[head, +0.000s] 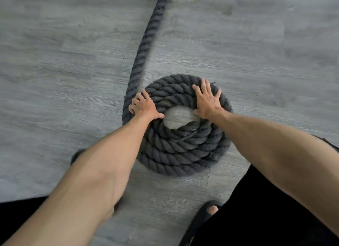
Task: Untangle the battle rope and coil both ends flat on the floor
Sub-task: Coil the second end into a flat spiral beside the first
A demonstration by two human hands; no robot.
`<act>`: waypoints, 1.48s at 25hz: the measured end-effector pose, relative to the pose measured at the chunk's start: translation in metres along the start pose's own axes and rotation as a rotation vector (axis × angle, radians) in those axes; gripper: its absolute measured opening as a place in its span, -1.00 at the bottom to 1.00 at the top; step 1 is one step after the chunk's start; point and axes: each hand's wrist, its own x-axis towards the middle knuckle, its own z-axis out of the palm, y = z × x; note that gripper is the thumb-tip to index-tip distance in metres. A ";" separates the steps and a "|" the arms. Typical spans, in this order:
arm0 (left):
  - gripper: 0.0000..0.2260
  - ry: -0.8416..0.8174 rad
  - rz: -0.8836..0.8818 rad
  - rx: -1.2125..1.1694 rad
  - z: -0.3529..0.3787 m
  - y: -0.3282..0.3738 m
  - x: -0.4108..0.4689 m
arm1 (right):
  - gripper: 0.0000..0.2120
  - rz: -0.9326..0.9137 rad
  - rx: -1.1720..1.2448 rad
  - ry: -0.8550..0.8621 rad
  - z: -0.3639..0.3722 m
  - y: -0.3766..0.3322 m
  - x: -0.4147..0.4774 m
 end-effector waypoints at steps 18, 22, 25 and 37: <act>-0.01 0.143 0.509 0.111 -0.124 0.060 0.123 | -0.05 -0.017 -0.202 0.084 -0.071 -0.008 0.099; 0.23 0.059 0.819 0.221 -0.122 0.117 0.132 | 0.01 0.679 0.248 0.197 -0.039 -0.021 0.056; 0.25 0.064 0.912 0.233 -0.112 0.132 0.146 | 0.11 1.035 0.454 0.081 -0.021 -0.024 0.036; 0.14 0.147 0.621 0.123 -0.177 0.074 0.236 | 0.15 0.701 0.349 -0.114 -0.125 -0.038 0.184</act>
